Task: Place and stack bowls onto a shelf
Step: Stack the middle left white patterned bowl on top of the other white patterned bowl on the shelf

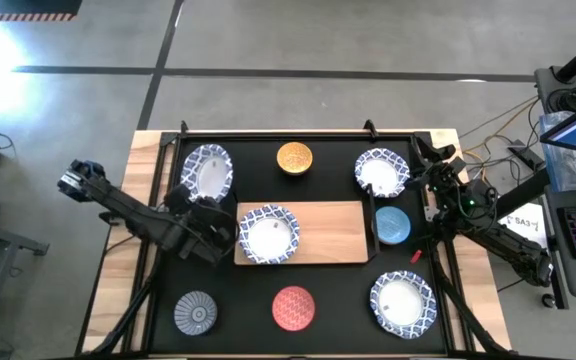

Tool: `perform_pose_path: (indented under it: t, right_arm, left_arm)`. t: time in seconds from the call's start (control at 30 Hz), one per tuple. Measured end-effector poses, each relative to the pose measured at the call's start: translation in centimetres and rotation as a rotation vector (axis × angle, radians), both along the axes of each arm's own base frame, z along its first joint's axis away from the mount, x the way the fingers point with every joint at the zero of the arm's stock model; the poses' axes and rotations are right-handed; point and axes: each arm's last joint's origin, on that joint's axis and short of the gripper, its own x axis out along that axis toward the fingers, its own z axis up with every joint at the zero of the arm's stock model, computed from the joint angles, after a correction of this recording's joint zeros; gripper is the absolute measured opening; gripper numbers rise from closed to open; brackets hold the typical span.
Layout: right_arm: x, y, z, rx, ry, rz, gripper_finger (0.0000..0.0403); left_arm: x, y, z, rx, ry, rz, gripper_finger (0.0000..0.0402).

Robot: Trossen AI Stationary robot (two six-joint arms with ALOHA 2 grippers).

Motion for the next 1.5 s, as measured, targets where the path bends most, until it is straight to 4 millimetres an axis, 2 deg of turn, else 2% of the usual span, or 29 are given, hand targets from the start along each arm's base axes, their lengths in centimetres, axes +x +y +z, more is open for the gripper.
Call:
perform_pose_path:
  t: [0.2, 0.43, 0.8, 1.03, 1.5]
  right_arm:
    - [-0.1, -0.1, 0.0, 0.024, -0.023, -0.035, 0.0176]
    - [-0.2, -0.1, 0.0, 0.074, -0.086, -0.025, 0.0176]
    - [-0.2, -0.2, 0.0, 0.095, -0.102, -0.036, 0.0176]
    - [-0.2, -0.2, 0.0, 0.242, -0.289, 0.087, 0.0176]
    - [-0.4, -0.3, 0.0, 0.259, -0.329, 0.01, 0.0176]
  left_arm:
    - [0.7, -0.3, 2.0, 0.021, -0.043, -0.046, 0.0003]
    - [1.3, -0.5, 3.3, 0.054, -0.073, -0.104, 0.0003]
    - [2.2, -0.9, 3.6, 0.068, -0.118, -0.152, 0.0003]
    - [2.7, -1.2, 3.8, 0.085, -0.13, -0.193, 0.0003]
    - [3.8, -1.8, 4.1, 0.092, -0.169, -0.258, 0.0003]
